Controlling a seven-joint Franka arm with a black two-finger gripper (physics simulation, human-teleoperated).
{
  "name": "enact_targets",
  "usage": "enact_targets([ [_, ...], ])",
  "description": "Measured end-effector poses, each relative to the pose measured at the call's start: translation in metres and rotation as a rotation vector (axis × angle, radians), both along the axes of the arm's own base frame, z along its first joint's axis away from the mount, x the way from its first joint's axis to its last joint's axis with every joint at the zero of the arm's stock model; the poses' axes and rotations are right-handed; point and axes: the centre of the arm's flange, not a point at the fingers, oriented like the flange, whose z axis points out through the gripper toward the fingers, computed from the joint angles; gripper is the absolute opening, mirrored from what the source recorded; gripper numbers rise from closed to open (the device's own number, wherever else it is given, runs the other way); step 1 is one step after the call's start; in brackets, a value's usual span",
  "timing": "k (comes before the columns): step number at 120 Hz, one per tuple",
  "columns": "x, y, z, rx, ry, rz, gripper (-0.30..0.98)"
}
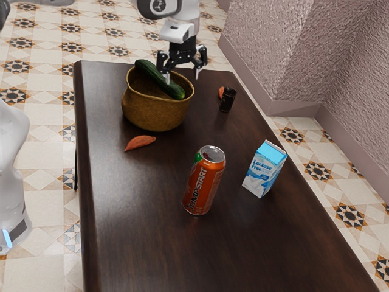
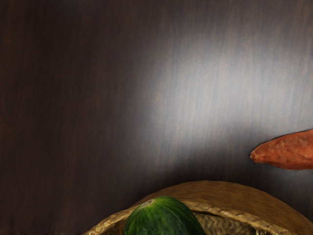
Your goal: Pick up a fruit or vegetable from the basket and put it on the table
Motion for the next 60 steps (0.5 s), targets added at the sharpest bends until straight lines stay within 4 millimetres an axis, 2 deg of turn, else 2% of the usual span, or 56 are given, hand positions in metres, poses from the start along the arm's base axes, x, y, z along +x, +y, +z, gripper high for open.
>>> enact_targets([
  [31, -0.006, 0.04, -0.011, -0.025, 0.014, 0.076, 0.69],
  [60, -0.005, 0.064, -0.031, -0.045, 0.05, 0.129, 0.69],
])
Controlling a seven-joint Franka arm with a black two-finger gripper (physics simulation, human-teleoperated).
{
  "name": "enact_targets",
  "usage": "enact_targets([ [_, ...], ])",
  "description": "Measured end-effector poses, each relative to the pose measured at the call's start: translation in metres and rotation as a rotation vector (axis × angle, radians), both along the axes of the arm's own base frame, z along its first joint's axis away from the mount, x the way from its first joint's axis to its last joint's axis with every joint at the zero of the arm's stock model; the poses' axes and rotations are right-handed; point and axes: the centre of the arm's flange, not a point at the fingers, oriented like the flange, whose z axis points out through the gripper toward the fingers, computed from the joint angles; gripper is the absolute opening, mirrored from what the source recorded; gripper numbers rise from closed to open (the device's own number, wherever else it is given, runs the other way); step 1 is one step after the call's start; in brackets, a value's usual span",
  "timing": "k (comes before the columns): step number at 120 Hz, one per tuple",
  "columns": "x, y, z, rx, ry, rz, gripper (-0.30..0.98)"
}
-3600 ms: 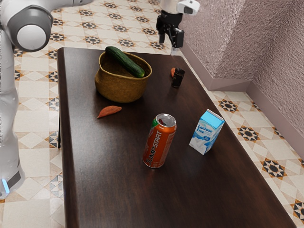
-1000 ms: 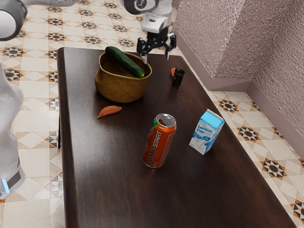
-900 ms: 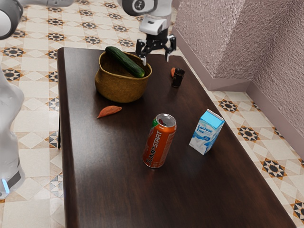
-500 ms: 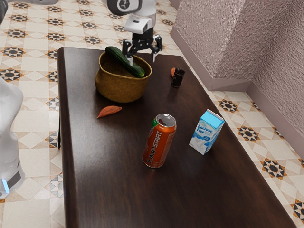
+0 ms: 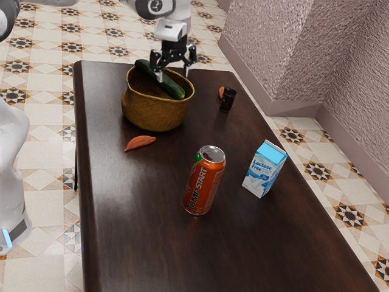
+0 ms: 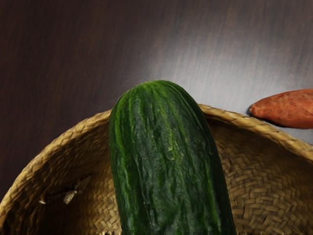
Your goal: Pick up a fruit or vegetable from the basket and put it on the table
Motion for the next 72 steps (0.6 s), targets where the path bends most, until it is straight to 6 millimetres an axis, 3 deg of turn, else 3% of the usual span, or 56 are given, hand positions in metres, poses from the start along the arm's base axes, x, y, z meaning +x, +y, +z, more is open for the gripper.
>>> enact_targets([
  [42, 0.005, 0.01, -0.044, -0.012, 0.054, 0.031, 0.68],
  [54, 0.006, 0.013, -0.049, -0.011, 0.052, 0.039, 0.59],
  [72, 0.006, 0.02, -0.055, -0.013, 0.049, 0.06, 0.35],
])
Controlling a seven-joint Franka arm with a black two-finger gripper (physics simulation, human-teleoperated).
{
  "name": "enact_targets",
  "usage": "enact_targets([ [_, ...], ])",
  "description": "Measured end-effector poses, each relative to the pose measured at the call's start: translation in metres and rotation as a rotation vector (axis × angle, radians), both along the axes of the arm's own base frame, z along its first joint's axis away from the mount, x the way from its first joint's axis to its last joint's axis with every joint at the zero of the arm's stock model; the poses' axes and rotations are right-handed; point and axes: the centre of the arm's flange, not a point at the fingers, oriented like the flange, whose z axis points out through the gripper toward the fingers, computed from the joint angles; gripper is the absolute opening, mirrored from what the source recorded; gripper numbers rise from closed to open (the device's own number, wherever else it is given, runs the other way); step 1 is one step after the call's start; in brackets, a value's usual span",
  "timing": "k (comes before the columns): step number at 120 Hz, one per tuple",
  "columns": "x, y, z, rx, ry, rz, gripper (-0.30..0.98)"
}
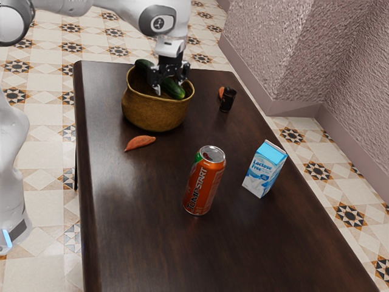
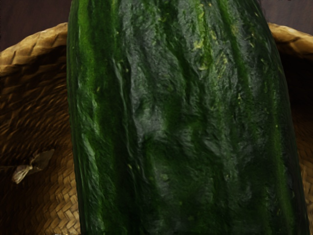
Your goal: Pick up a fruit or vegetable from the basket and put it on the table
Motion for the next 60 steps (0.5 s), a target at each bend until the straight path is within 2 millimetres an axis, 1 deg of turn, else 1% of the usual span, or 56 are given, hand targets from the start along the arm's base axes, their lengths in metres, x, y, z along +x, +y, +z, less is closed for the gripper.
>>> enact_targets([
  [7, 0.0, 0.003, -0.002, 0.0, -0.001, 0.013, 0.26],
  [14, 0.0, 0.004, -0.002, 0.0, -0.003, 0.021, 0.19],
  [24, 0.003, 0.001, 0.002, 0.002, -0.01, 0.022, 0.14],
  [30, 0.005, -0.005, 0.008, 0.003, -0.022, 0.017, 0.13],
  [46, 0.016, -0.033, 0.026, 0.013, -0.048, -0.022, 0.13],
  [60, 0.024, -0.074, 0.047, 0.022, -0.072, -0.085, 0.13],
])
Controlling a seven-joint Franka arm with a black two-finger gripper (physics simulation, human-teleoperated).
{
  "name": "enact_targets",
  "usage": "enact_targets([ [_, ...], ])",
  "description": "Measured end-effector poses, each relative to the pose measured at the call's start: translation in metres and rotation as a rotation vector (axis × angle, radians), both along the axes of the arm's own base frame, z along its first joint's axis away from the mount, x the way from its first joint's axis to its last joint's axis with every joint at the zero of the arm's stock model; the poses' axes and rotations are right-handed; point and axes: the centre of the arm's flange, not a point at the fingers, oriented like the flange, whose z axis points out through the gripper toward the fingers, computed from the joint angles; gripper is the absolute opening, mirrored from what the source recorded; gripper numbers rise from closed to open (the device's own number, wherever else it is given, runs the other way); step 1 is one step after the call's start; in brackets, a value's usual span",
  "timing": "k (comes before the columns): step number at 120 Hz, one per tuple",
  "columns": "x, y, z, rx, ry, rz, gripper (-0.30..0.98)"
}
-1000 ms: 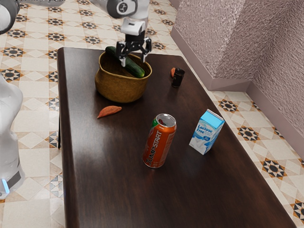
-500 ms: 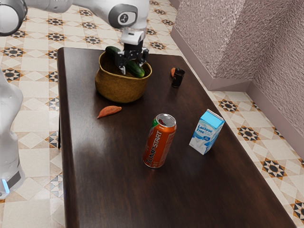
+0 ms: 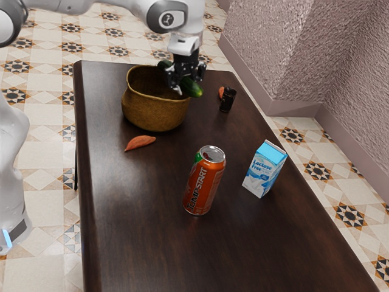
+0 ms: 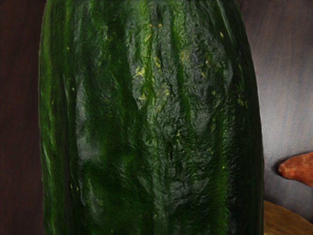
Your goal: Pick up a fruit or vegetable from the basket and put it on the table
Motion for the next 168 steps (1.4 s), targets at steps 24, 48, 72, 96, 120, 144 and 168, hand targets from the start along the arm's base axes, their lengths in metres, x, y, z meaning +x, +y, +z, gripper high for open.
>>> enact_targets([
  [24, 0.025, -0.052, 0.068, 0.054, -0.091, -0.066, 0.13],
  [48, 0.09, -0.138, 0.134, 0.122, -0.166, -0.153, 0.14],
  [72, 0.111, -0.302, 0.112, 0.08, -0.137, -0.403, 0.14],
  [96, 0.117, -0.378, 0.079, 0.052, -0.086, -0.509, 0.15],
  [120, 0.115, -0.436, 0.045, 0.053, -0.034, -0.583, 0.15],
  [144, 0.109, -0.464, 0.03, 0.058, -0.01, -0.618, 0.14],
  [168, 0.104, -0.475, 0.028, 0.059, -0.007, -0.63, 0.14],
])
